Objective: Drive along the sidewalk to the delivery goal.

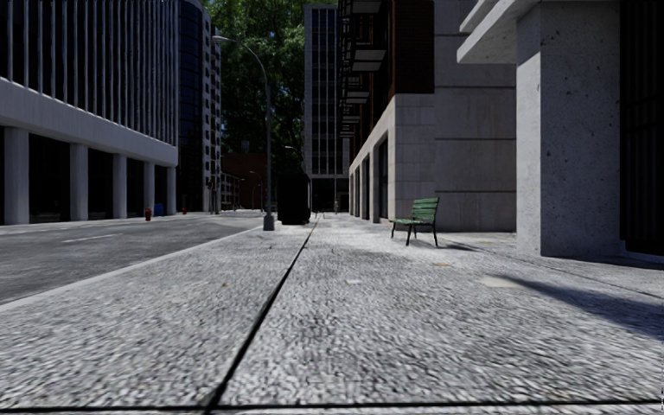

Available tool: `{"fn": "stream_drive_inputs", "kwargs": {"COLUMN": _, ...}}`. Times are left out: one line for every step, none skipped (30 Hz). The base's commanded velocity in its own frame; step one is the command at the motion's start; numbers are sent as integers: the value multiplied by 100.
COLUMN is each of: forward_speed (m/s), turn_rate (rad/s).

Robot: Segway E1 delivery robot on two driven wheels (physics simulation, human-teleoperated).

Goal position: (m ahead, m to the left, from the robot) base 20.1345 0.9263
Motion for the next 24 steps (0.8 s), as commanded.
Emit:
{"fn": "stream_drive_inputs", "kwargs": {"forward_speed": 200, "turn_rate": 0}}
{"fn": "stream_drive_inputs", "kwargs": {"forward_speed": 200, "turn_rate": 0}}
{"fn": "stream_drive_inputs", "kwargs": {"forward_speed": 200, "turn_rate": 0}}
{"fn": "stream_drive_inputs", "kwargs": {"forward_speed": 200, "turn_rate": 0}}
{"fn": "stream_drive_inputs", "kwargs": {"forward_speed": 200, "turn_rate": 0}}
{"fn": "stream_drive_inputs", "kwargs": {"forward_speed": 200, "turn_rate": 0}}
{"fn": "stream_drive_inputs", "kwargs": {"forward_speed": 200, "turn_rate": 0}}
{"fn": "stream_drive_inputs", "kwargs": {"forward_speed": 200, "turn_rate": 0}}
{"fn": "stream_drive_inputs", "kwargs": {"forward_speed": 200, "turn_rate": 0}}
{"fn": "stream_drive_inputs", "kwargs": {"forward_speed": 200, "turn_rate": 0}}
{"fn": "stream_drive_inputs", "kwargs": {"forward_speed": 200, "turn_rate": 0}}
{"fn": "stream_drive_inputs", "kwargs": {"forward_speed": 200, "turn_rate": 0}}
{"fn": "stream_drive_inputs", "kwargs": {"forward_speed": 200, "turn_rate": 0}}
{"fn": "stream_drive_inputs", "kwargs": {"forward_speed": 200, "turn_rate": 0}}
{"fn": "stream_drive_inputs", "kwargs": {"forward_speed": 200, "turn_rate": 0}}
{"fn": "stream_drive_inputs", "kwargs": {"forward_speed": 200, "turn_rate": 0}}
{"fn": "stream_drive_inputs", "kwargs": {"forward_speed": 200, "turn_rate": 0}}
{"fn": "stream_drive_inputs", "kwargs": {"forward_speed": 200, "turn_rate": 0}}
{"fn": "stream_drive_inputs", "kwargs": {"forward_speed": 200, "turn_rate": 0}}
{"fn": "stream_drive_inputs", "kwargs": {"forward_speed": 200, "turn_rate": 0}}
{"fn": "stream_drive_inputs", "kwargs": {"forward_speed": 200, "turn_rate": 0}}
{"fn": "stream_drive_inputs", "kwargs": {"forward_speed": 200, "turn_rate": 0}}
{"fn": "stream_drive_inputs", "kwargs": {"forward_speed": 200, "turn_rate": 0}}
{"fn": "stream_drive_inputs", "kwargs": {"forward_speed": 200, "turn_rate": 0}}
